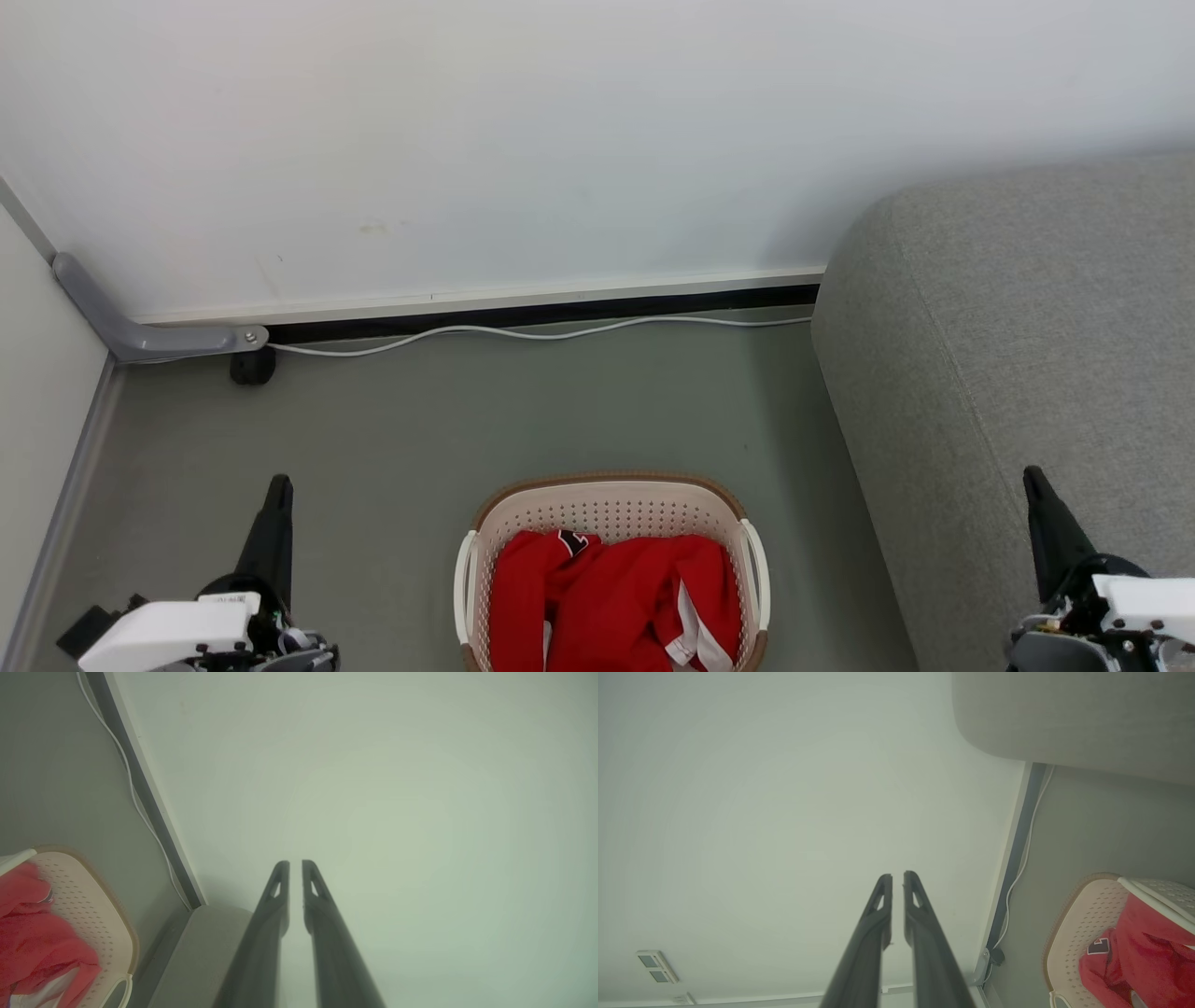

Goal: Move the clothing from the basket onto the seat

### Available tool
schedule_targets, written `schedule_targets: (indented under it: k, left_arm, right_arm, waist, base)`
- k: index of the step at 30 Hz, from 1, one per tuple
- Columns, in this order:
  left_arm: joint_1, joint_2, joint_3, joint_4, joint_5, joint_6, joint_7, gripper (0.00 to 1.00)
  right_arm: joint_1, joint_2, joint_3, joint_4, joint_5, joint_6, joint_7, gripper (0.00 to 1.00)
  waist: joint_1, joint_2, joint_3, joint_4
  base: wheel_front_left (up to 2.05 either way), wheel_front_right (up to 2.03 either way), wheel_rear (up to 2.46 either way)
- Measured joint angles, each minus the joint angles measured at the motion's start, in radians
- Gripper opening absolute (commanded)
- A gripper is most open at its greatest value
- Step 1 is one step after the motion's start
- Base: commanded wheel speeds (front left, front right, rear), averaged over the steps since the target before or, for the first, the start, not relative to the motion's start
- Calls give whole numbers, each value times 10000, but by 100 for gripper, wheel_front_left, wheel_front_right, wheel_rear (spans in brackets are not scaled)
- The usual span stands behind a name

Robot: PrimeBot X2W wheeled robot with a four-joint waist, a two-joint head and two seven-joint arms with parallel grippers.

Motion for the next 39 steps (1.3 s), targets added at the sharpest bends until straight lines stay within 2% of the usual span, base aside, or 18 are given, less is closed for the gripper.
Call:
schedule_targets:
  k: [2, 3, 4, 7, 21, 29, 39]
  left_arm:
    - [74, -27, -6, 132, 0, 6, 0, 100]
    - [186, -75, -10, 263, 0, 10, 0, 0]
    - [304, -132, -10, 408, 0, 12, 0, 100]
    - [609, -261, -33, 688, 0, 33, -15, 100]
    - [335, -171, -203, 842, 284, 33, -435, 100]
    - [136, -119, -245, 911, 1120, 33, -656, 100]
    - [-88, 4, -288, 918, 2788, 31, -945, 100]
  right_arm:
    - [81, 42, 21, 105, 0, -2, 0, 100]
    - [189, 94, 40, 242, 0, -2, 0, 0]
    - [305, 146, 56, 368, 0, -2, 0, 100]
    - [578, 261, 86, 621, 0, -8, -2, 100]
    - [153, 173, 508, 761, -240, -13, -268, 100]
    - [-243, -73, 1045, 963, -717, -13, -581, 100]
    - [-718, -245, 1369, 1187, -2036, -13, -895, 100]
  waist:
    - [0, 0, 0, 0]
    - [0, 0, 1, -1]
    - [0, 0, 2, -1]
    - [0, 0, 32, 0]
    - [2, 0, 33, -3]
    - [2, 0, 54, -4]
    - [2, 0, 107, -1]
  base:
    - [0, 0, 0]
    - [0, 0, 0]
    - [0, 0, 0]
    - [0, 0, 0]
    - [0, 0, 0]
    - [0, 0, 0]
    - [0, 0, 0]
